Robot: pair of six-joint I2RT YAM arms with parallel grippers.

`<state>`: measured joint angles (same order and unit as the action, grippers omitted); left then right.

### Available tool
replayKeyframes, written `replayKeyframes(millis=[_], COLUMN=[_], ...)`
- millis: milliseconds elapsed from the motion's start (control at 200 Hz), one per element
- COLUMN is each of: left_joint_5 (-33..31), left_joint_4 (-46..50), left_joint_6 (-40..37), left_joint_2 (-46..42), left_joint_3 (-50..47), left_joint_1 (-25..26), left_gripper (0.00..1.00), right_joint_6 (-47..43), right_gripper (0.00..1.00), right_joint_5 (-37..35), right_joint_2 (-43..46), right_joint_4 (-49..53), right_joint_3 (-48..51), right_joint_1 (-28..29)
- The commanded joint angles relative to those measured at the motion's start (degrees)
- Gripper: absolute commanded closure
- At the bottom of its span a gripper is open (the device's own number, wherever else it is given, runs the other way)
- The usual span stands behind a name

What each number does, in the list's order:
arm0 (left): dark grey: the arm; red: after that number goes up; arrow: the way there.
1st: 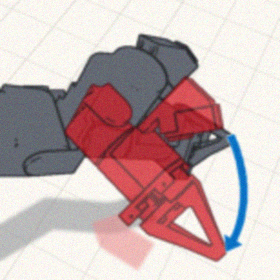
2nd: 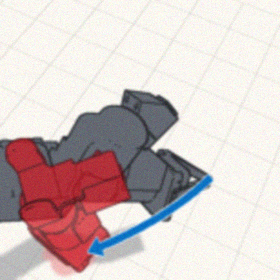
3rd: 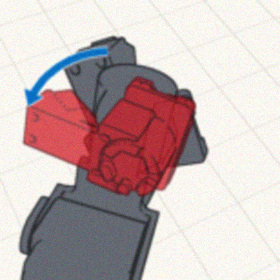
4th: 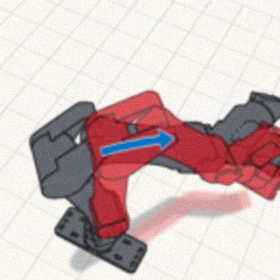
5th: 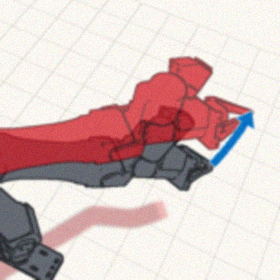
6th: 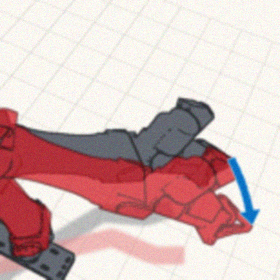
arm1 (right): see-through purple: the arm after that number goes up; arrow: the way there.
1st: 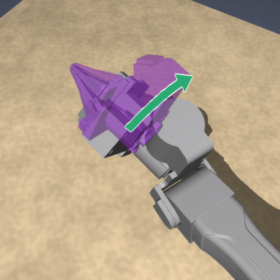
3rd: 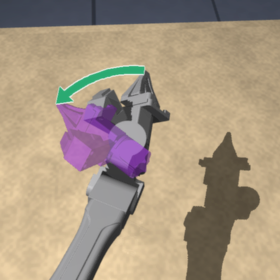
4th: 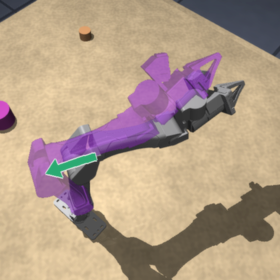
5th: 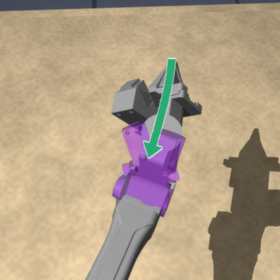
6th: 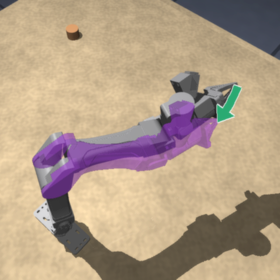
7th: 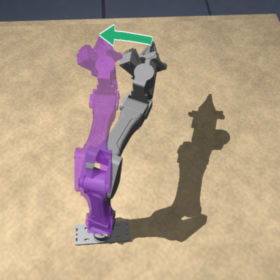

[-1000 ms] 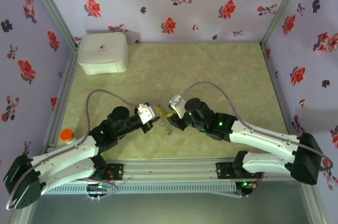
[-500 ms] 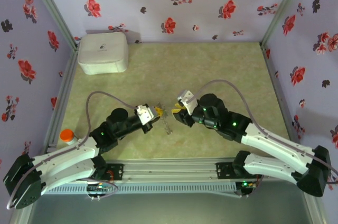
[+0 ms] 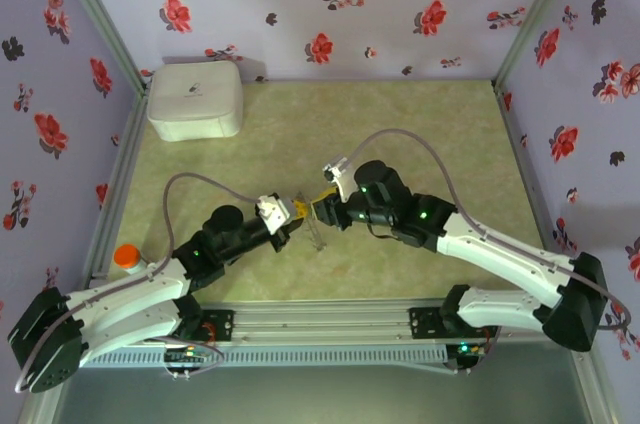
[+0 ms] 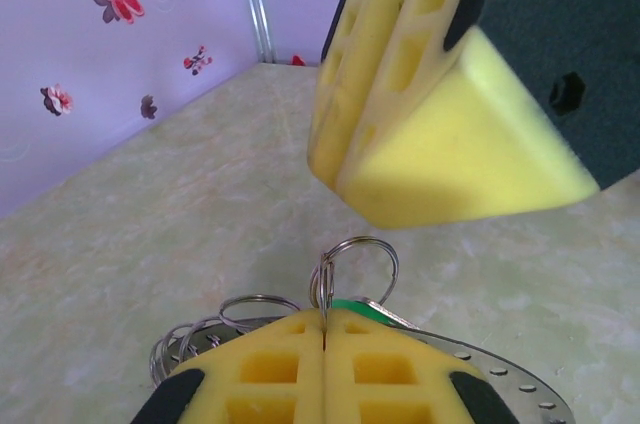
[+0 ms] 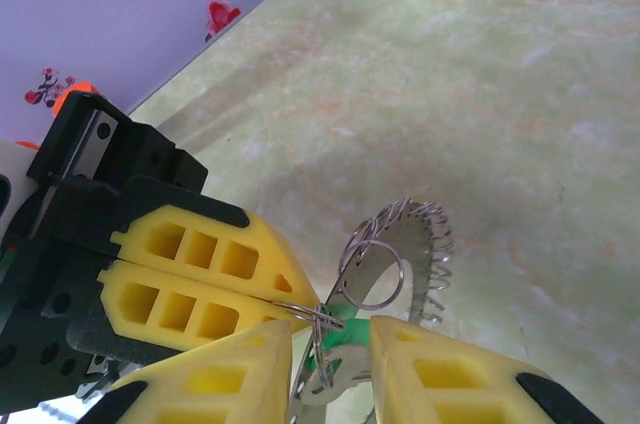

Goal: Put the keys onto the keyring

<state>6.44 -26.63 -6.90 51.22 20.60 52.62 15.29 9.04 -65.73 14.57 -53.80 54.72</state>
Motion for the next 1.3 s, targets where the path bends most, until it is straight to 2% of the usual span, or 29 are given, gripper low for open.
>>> replayKeyframes(millis=[0, 640, 970, 1295], left_joint_5=[-0.72, 0.78, 1.04, 3.32], left_joint_4=[-4.39, -3.69, -3.49, -13.61], left_joint_6=[3.34, 4.96, 4.24, 4.49], left_joint_2=[-0.1, -0.07, -0.64, -1.63], left_joint_3=[-0.47, -0.65, -0.65, -3.12], left_joint_1=[0.38, 0.45, 0.42, 0.46], left_gripper=[1.0, 1.0, 1.0, 1.0], right_joint_6=[2.14, 2.17, 1.92, 3.65], right_gripper=[0.74, 0.83, 1.0, 1.0], right_joint_5=[2.16, 2.6, 0.88, 1.16], right_joint_2=[-1.41, -2.99, -2.03, -2.32], right_joint_4=[3.68, 1.5, 1.99, 3.95], right_joint_3=[-2.46, -2.26, -1.67, -0.34], right_joint_1=[-0.35, -0.4, -0.42, -2.46])
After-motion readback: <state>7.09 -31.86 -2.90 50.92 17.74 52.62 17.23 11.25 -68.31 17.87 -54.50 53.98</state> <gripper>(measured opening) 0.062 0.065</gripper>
